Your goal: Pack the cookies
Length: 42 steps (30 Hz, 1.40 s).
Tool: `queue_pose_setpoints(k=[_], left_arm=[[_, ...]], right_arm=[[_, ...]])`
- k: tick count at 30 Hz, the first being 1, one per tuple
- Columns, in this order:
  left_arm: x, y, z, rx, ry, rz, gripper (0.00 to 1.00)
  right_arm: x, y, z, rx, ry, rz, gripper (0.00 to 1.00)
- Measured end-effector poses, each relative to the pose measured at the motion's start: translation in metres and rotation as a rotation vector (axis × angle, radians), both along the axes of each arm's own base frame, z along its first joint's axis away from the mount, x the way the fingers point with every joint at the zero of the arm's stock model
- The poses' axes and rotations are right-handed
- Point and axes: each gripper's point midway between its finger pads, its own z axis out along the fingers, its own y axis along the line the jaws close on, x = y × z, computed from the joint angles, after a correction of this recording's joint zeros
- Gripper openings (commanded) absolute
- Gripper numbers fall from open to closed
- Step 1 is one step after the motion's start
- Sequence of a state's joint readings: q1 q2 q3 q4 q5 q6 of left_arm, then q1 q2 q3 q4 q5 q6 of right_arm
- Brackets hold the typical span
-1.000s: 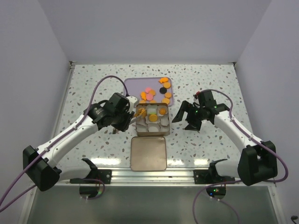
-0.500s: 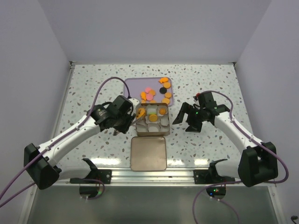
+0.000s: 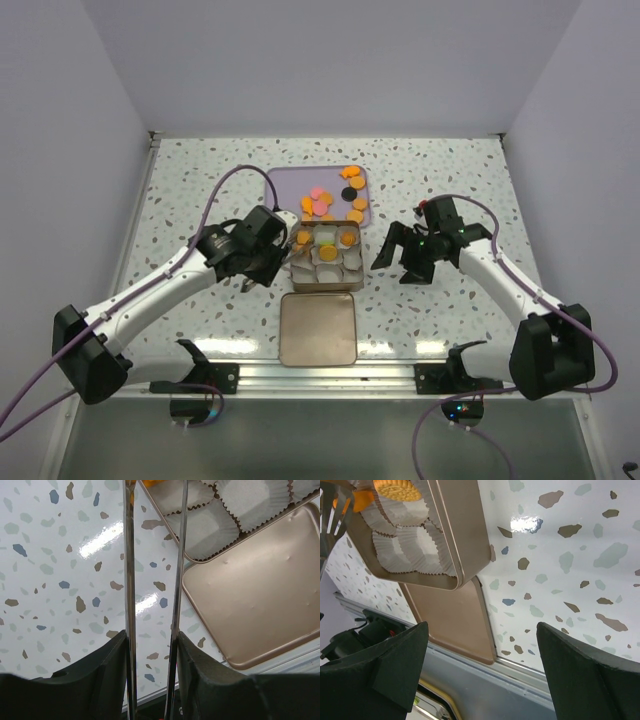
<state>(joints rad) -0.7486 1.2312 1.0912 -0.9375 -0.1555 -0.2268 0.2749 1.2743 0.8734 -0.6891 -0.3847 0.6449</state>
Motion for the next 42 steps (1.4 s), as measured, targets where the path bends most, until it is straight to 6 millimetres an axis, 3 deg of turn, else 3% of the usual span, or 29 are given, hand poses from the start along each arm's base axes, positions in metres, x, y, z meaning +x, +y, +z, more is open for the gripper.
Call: queue_pose_setpoints(k=[5,14,19,25,34,42], left_arm=[[0.003,-0.001,0.004,0.006,-0.005,0.005,0.47],[0.036,-0.027,0.053,-0.062,-0.101,0.015,0.47],[0.050,-0.035,0.064,-0.063,-0.129,0.024,0.47],[0.073,-0.036,0.053,-0.026,-0.109,0.065,0.47],[0.131,-0.008,0.029,0.029,-0.064,0.201,0.45],[0.143,-0.016,0.000,0.064,-0.003,0.183,0.45]], right_arm=[[0.002,0.000,0.001,-0.005,-0.005,0.011,0.93],[0.002,0.000,-0.004,-0.014,0.007,0.022,0.93],[0.005,0.000,-0.001,-0.015,-0.006,0.029,0.93],[0.008,0.001,0.001,-0.017,-0.011,0.034,0.93],[0.015,0.001,0.002,-0.030,-0.015,0.042,0.93],[0.021,-0.001,-0.001,-0.051,-0.008,0.043,0.93]])
